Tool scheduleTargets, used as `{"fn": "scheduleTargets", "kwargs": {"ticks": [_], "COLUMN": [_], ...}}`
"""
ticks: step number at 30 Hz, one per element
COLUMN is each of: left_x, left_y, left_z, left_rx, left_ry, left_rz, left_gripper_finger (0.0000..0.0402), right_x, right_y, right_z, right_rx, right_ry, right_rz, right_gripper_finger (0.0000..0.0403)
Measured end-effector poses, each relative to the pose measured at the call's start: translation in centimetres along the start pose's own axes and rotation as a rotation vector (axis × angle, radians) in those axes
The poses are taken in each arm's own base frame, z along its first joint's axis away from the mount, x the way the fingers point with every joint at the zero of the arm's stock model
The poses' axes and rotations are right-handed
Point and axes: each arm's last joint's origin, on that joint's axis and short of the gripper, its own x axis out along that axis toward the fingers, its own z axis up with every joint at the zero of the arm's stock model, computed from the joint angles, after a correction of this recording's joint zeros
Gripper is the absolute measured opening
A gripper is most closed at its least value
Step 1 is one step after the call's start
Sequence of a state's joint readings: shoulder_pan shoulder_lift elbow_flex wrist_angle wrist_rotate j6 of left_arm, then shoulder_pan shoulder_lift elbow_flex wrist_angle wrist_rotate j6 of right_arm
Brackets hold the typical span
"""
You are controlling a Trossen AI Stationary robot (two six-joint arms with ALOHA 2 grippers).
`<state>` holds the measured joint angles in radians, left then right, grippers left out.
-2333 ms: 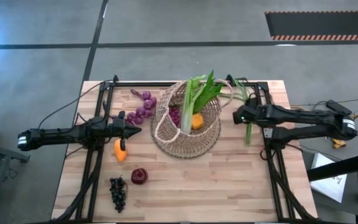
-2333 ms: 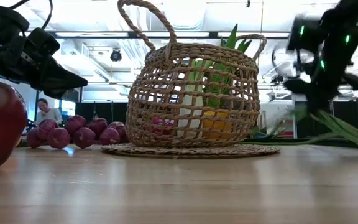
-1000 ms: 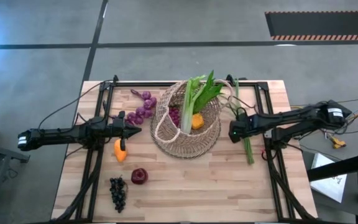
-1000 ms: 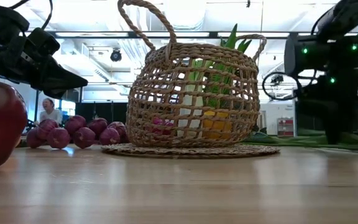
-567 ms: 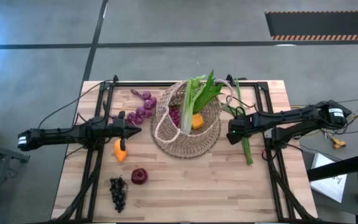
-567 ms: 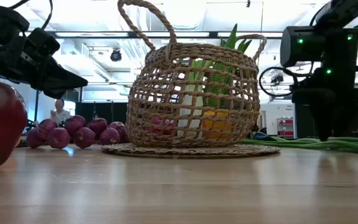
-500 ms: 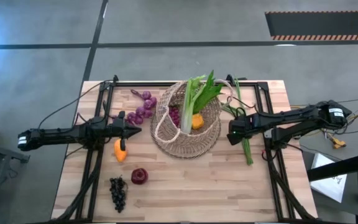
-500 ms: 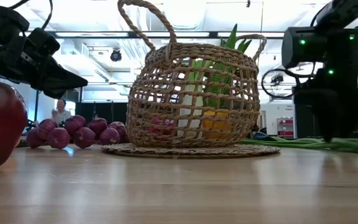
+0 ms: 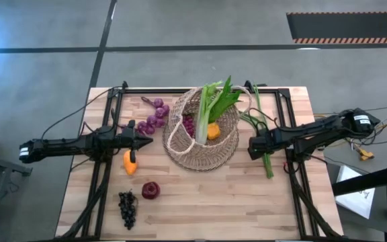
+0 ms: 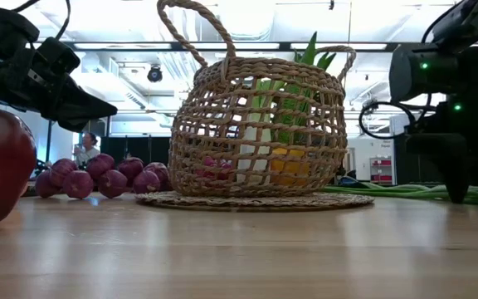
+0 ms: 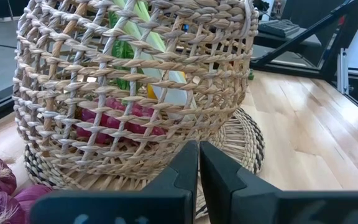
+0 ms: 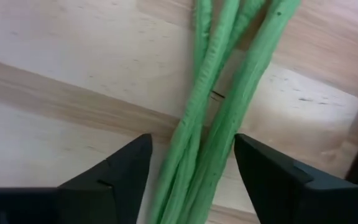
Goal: Build produce basket
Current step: Put the string beans into the basket
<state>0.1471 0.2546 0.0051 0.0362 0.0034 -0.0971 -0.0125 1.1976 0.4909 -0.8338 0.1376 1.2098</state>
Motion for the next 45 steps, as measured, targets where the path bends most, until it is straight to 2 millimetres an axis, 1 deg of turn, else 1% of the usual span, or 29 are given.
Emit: {"fn": "scheduleTargets", "kwargs": {"ticks": [2, 4, 8, 11, 12, 15, 20, 22, 26, 32, 40, 45], "left_x": [0.0, 0.0, 0.0, 0.0, 0.0, 0.0, 0.0, 0.0, 0.0, 0.0, 0.0, 0.0], "left_y": [0.0, 0.0, 0.0, 0.0, 0.0, 0.0, 0.0, 0.0, 0.0, 0.0, 0.0, 0.0], "left_z": [0.0, 0.0, 0.0, 0.0, 0.0, 0.0, 0.0, 0.0, 0.0, 0.0, 0.0, 0.0], "left_rx": [0.0, 0.0, 0.0, 0.0, 0.0, 0.0, 0.0, 0.0, 0.0, 0.0, 0.0, 0.0], "left_ry": [-0.001, -0.001, -0.001, -0.001, -0.001, 0.0, -0.001, 0.0, -0.001, -0.001, -0.002, -0.002], "left_rz": [0.0, 0.0, 0.0, 0.0, 0.0, 0.0, 0.0, 0.0, 0.0, 0.0, 0.0, 0.0], "left_gripper_finger": [0.0, 0.0, 0.0, 0.0, 0.0, 0.0, 0.0, 0.0, 0.0, 0.0, 0.0, 0.0], "right_x": [0.4, 0.8, 1.9, 2.0, 1.9, 1.1, -1.0, -2.0, -4.0, -7.9, -15.4, -20.4], "right_y": [0.2, 0.3, 0.3, 0.4, 0.4, 0.3, -0.7, -1.4, -1.9, -2.1, -2.6, -3.0], "right_z": [-0.1, -0.2, -0.4, -0.6, -0.6, -0.7, -0.5, -0.3, 0.1, 1.0, 2.5, 3.3], "right_rx": [-0.005, 0.002, 0.001, -0.013, -0.018, -0.021, 0.027, 0.051, 0.087, 0.083, 0.077, 0.106], "right_ry": [0.0, 0.004, 0.007, -0.011, -0.019, -0.056, -0.217, -0.29, -0.428, -0.636, -0.904, -1.117], "right_rz": [-0.002, -0.017, -0.063, -0.075, -0.073, -0.047, -0.038, -0.035, 0.0, 0.033, -0.028, -0.05], "right_gripper_finger": [0.0195, 0.0162, 0.0086, 0.0032, 0.0025, 0.0024, 0.0024, 0.0024, 0.0024, 0.0023, 0.0022, 0.0022]}}
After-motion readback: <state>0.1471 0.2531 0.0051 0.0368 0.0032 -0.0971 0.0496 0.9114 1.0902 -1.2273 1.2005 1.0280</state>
